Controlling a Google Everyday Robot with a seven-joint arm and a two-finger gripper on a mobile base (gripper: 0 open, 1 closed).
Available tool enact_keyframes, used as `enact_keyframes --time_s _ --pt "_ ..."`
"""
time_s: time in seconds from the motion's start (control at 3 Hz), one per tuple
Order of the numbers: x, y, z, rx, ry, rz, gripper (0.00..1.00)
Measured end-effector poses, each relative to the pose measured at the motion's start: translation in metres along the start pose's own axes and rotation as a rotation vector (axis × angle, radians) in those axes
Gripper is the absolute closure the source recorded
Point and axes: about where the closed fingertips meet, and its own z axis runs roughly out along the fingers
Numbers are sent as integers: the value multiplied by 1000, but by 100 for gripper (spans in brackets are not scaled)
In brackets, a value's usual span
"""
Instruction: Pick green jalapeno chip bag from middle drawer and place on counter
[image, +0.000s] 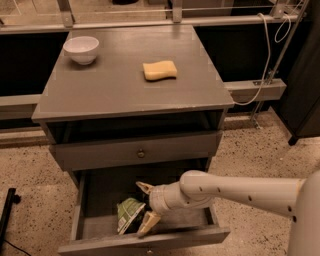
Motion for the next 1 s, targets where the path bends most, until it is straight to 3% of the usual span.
enact_keyframes --time_s 0.33,0.67,1.0 --pt "15 -7 18 13 8 4 27" --pt "19 -12 32 22 -29 12 50" --pt "9 -18 36 53 -167 17 73"
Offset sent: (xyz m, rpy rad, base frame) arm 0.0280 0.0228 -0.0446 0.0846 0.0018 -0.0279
